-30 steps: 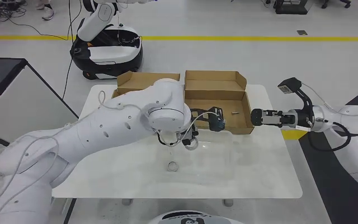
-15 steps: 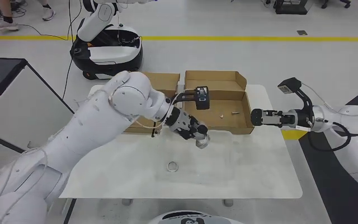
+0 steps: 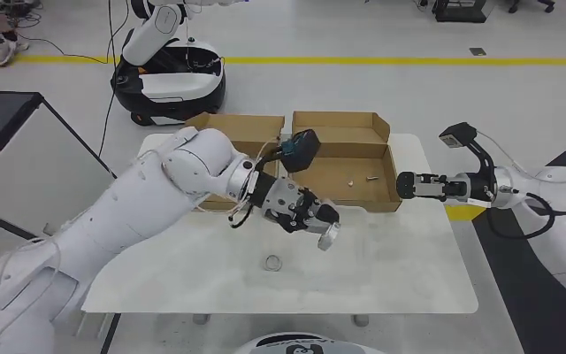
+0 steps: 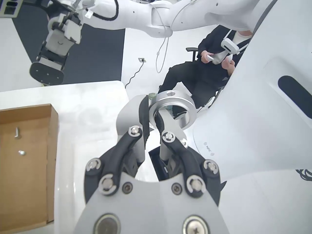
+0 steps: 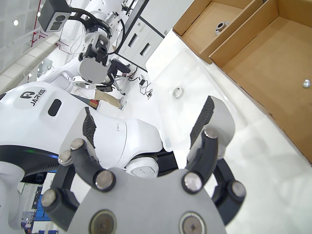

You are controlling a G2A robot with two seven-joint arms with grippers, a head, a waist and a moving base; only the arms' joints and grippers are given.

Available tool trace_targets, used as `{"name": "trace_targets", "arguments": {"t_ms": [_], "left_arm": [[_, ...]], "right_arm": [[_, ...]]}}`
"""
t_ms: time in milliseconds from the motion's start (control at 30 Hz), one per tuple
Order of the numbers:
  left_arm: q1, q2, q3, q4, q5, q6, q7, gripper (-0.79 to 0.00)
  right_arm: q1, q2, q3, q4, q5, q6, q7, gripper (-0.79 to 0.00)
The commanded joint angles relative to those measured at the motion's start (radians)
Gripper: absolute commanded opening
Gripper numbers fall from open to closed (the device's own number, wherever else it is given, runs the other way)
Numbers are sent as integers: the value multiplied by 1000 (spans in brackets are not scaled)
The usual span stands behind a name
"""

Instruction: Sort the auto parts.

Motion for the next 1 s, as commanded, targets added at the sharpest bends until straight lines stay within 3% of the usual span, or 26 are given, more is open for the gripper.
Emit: {"name": "trace_targets", "arguments": {"t_ms": [0, 167, 300, 433, 533, 700, 867, 967], "left_arm": [[1, 0, -1, 1, 0, 2, -2, -785], [6, -1, -1, 3, -4, 7, 8, -785], [47, -5, -58, 18, 39, 13, 161, -785], [94, -11, -98, 9, 32, -43, 287, -785], [113, -16, -103, 12, -12, -92, 305, -785], [135, -27, -111, -42, -196, -97, 270, -785], [183, -45, -162, -83, -490, -97, 97, -785], [200, -57, -177, -98, -550, -97, 97, -785]], "right_arm": [[0, 0, 0, 0, 0, 0, 0, 0], [0, 0, 0, 0, 0, 0, 0, 0], [0, 0, 0, 0, 0, 0, 0, 0], [0, 0, 0, 0, 0, 0, 0, 0], [0, 0, 0, 0, 0, 0, 0, 0], [0, 0, 0, 0, 0, 0, 0, 0], [0, 0, 0, 0, 0, 0, 0, 0], [0, 0, 0, 0, 0, 0, 0, 0]]}}
